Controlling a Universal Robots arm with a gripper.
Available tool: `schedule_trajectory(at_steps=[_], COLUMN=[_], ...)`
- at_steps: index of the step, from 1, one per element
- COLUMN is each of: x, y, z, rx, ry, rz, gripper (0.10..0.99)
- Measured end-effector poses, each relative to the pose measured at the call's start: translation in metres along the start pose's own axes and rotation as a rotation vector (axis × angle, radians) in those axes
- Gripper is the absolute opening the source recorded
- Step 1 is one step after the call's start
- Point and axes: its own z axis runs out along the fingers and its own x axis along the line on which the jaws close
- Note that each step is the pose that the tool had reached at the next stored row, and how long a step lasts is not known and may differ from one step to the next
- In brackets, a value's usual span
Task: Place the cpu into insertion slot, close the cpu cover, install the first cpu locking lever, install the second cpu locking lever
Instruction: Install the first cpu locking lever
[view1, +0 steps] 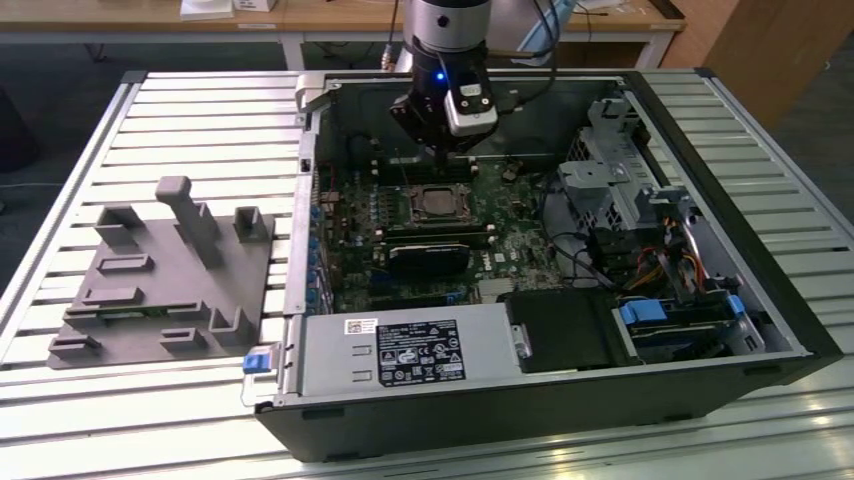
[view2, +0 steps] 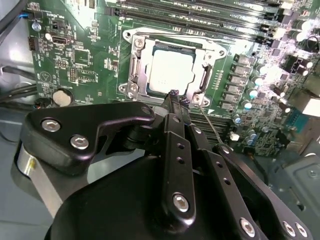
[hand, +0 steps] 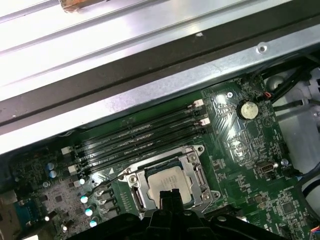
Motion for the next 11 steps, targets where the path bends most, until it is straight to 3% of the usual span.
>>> schedule_trajectory(at_steps=[11], x=[0.0039], y=[-0.0015], z=[-0.0001], rx=[-0.002], ry=[0.0007], rz=[-0.043], gripper=[0.106])
